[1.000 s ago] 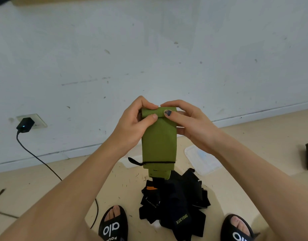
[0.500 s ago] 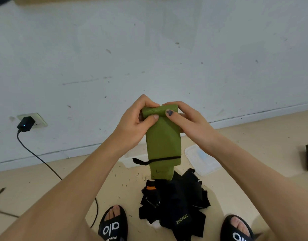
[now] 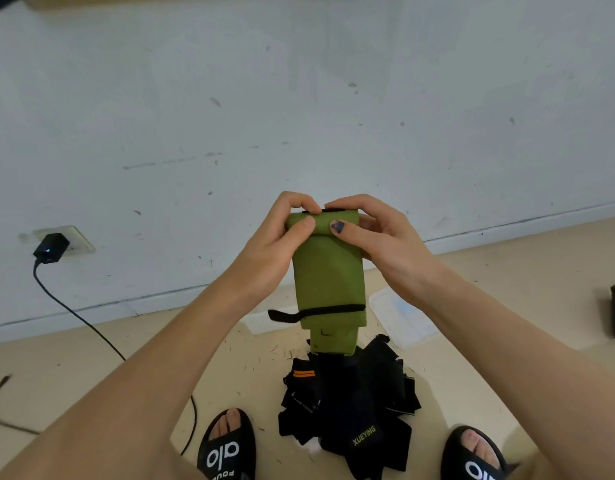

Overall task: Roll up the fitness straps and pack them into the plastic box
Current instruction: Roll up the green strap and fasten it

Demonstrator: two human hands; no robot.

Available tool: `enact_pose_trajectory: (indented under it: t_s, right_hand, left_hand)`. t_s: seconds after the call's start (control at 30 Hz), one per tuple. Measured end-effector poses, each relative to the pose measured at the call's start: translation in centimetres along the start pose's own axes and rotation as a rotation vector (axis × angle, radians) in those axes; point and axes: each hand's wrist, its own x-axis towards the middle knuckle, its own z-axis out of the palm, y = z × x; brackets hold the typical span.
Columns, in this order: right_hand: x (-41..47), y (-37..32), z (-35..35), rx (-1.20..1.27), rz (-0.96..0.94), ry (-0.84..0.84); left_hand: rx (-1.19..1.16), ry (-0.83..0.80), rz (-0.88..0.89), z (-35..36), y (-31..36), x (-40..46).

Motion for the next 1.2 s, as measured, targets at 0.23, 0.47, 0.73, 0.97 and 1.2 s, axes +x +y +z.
enact_pose_trajectory:
  t_s: [0.23,0.47,0.73,0.97,1.2]
  right_hand:
    - [-0.01,-0.29,-0.60,-0.107,0.086,-0.039]
    - [0.03,-0.41,-0.62,0.048,0.032,-0.036]
    - [-0.35,-0.48,-0.53,-0.044,0.097,-0.040]
    - [-0.38,-0.12,-0.58,-0.016,0.031,-0.047]
    - [-0.44,-0.43,-0.32,-0.030,0.113,-0.054]
  left_hand:
    - [0.055,0.038,0.041,-0.08,-0.19,0.24]
    - [-0.039,0.013,0.002,0.15,-0.05,0.24]
    - [0.085,0.034,0.109,0.24,-0.13,0.05]
    - [-0.108,-0.066,-0.075,0.12,0.05,0.37]
    - [-0.087,-0.017,-0.043,0.15,0.17,0.18]
